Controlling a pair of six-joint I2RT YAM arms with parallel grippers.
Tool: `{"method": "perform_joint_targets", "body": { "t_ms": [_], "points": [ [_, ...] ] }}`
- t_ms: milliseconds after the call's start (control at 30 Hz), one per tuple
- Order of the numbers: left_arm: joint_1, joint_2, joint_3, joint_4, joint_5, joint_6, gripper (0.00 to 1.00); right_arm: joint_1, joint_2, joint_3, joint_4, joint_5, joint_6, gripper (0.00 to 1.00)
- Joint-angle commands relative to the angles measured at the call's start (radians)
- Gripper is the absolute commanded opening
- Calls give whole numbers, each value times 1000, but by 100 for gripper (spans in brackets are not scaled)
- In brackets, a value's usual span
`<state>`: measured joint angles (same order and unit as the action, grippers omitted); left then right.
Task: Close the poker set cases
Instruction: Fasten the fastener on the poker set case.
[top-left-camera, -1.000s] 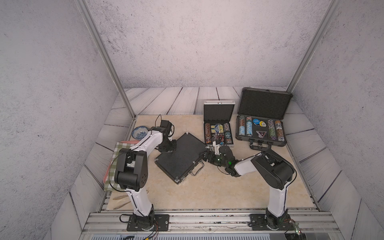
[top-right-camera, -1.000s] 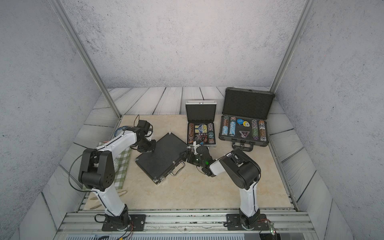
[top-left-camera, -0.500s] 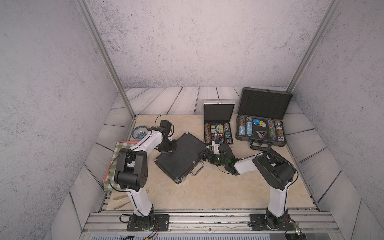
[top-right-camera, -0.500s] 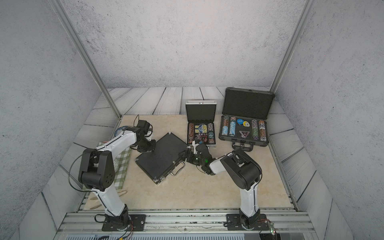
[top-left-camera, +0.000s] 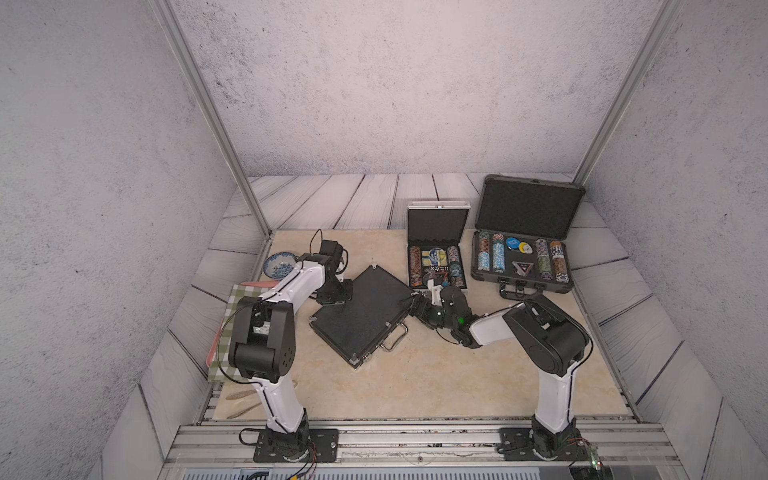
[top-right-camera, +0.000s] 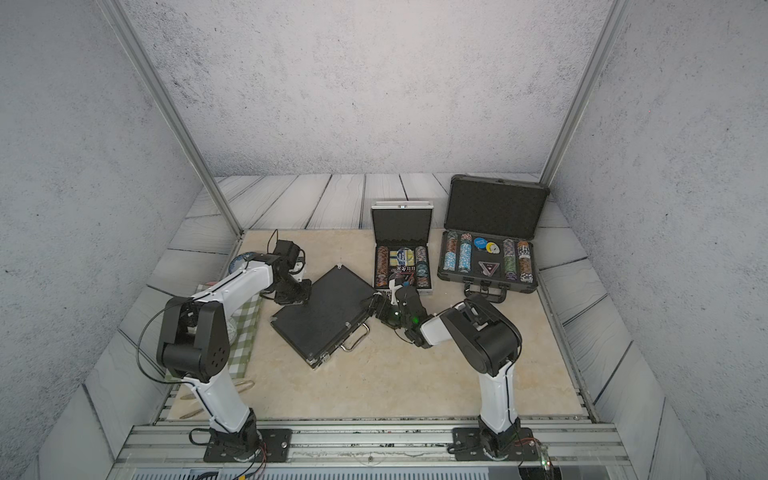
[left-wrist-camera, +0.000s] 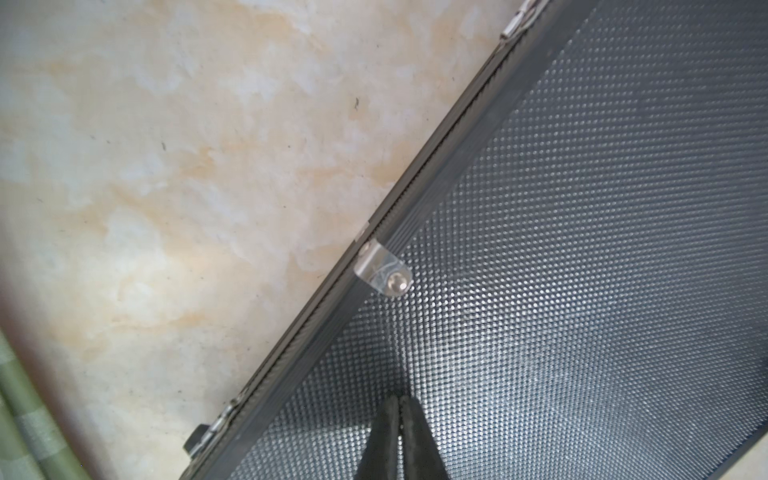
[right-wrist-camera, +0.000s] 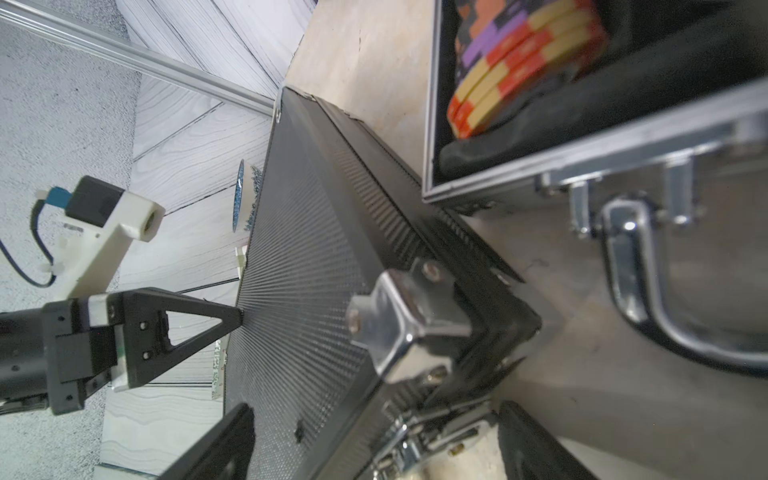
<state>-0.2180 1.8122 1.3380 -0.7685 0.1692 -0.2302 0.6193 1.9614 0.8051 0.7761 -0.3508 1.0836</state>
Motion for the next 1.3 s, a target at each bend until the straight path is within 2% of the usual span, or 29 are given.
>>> {"method": "perform_joint_targets", "body": {
  "t_ms": [0,233,867,967,1133,1267],
  "points": [
    [-7,50,-53,-53,45,12,9,-13,79,-13,-115,5,42,92],
    [-7,55,-54,-52,61,18,8,-12,121,16,-32,-51,107,90],
    [-7,64,-59,-44,84,23,7,16,144,73,74,-159,125,87],
    [-6,60,-58,-47,70,20,7,13,116,49,47,-143,107,87],
    [1,46,-59,-48,40,11,8,2,26,-14,-101,-102,20,87],
    [5,42,-57,-43,41,3,9,3,-57,-52,-232,-80,-70,83]
  ]
}}
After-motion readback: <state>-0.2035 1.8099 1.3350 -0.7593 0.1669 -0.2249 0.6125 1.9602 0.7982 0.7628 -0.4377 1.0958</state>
